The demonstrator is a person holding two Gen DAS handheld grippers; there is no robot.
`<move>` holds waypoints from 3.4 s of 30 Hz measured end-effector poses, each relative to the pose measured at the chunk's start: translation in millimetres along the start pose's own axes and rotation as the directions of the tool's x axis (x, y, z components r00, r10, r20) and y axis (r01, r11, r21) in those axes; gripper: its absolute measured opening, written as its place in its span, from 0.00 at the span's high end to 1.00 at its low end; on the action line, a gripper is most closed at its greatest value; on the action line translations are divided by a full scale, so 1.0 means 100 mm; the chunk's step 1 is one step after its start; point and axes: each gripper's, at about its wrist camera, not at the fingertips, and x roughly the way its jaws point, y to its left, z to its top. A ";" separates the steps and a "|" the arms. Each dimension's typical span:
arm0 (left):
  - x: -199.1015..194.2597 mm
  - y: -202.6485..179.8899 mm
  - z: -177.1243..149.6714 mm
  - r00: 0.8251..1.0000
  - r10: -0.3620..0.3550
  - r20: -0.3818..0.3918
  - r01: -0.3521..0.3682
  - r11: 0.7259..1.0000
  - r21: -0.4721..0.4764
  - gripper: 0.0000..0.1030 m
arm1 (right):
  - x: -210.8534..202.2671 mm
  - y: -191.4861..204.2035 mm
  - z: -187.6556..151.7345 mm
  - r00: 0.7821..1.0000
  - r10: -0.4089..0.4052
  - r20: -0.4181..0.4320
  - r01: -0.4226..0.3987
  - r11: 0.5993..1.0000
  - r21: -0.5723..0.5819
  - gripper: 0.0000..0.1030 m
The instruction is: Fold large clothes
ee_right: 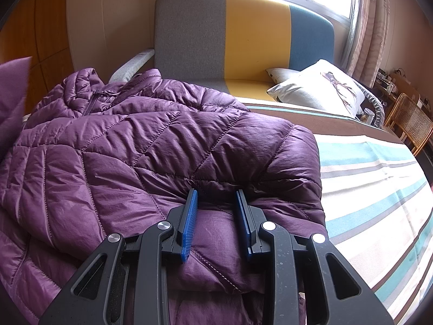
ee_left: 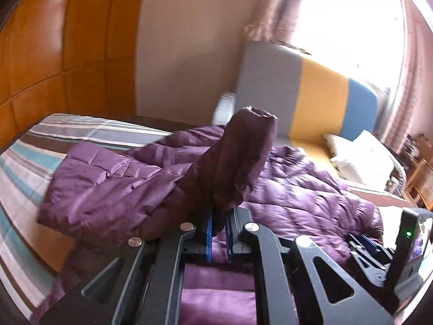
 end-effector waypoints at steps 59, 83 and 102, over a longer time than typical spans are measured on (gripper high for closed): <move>0.43 1.04 -0.24 0.994 -0.028 -0.103 0.016 0.993 -0.114 0.15 | -0.11 0.98 0.57 0.996 0.089 0.015 -0.085 0.978 -0.189 0.72; 1.18 1.23 0.13 0.969 0.009 -0.246 -0.033 0.995 -0.091 0.32 | 0.03 0.79 0.26 0.995 0.096 0.006 -0.095 0.989 -0.114 0.71; 0.47 0.45 0.07 0.991 0.084 -0.104 -0.058 0.971 0.232 0.05 | -0.37 0.64 0.24 0.989 0.133 0.059 -0.128 0.988 -0.088 0.48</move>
